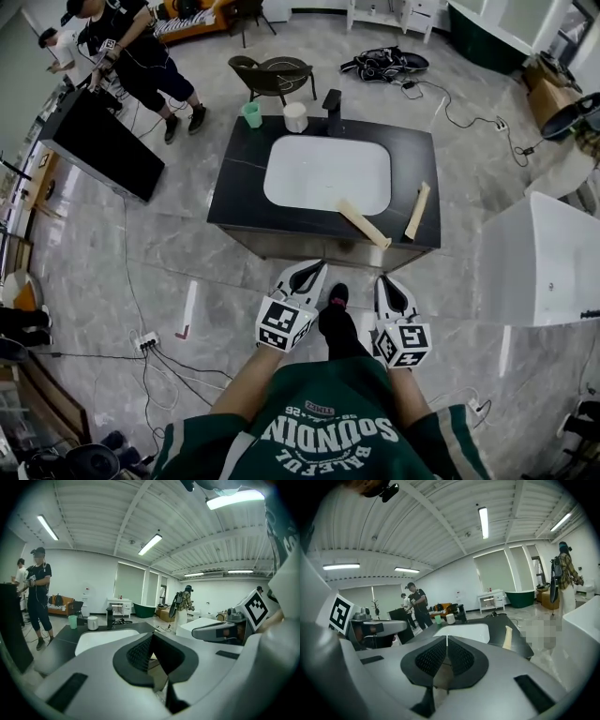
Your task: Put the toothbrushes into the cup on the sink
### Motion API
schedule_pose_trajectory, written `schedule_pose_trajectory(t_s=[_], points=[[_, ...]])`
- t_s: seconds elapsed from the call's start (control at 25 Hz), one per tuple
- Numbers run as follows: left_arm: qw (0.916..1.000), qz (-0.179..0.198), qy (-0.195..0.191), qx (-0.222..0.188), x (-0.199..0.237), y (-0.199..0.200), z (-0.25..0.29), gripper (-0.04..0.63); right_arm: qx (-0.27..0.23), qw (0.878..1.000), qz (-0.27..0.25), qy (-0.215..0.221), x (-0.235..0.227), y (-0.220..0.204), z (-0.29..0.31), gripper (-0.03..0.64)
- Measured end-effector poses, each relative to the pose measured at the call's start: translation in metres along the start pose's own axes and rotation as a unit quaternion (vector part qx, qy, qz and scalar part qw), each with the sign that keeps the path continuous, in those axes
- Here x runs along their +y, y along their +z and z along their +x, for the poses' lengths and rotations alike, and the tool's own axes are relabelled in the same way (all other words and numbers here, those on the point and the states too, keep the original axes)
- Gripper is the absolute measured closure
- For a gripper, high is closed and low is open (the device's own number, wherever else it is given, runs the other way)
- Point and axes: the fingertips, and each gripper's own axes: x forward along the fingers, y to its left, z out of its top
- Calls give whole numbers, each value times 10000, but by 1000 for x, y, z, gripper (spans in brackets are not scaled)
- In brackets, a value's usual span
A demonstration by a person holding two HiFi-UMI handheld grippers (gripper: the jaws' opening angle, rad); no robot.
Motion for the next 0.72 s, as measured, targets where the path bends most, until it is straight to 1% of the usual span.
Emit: schedule_pose_trajectory(t_s=[0.16,0.4,0.56,0.72], points=[[9998,-82,81,164,32,8,37,584,193,9995,143,211,-19,18,50,575],[9990,-95,256,341,69,25,73,584,235,9979,266,537,-43,46,105,577],[9990,16,274,367,84,34,105,584,246,9971,83,717,-62,58,132,577],[9986,-42,388,353,95,43,131,584,393,9932,-53,1090,-67,63,152,577]])
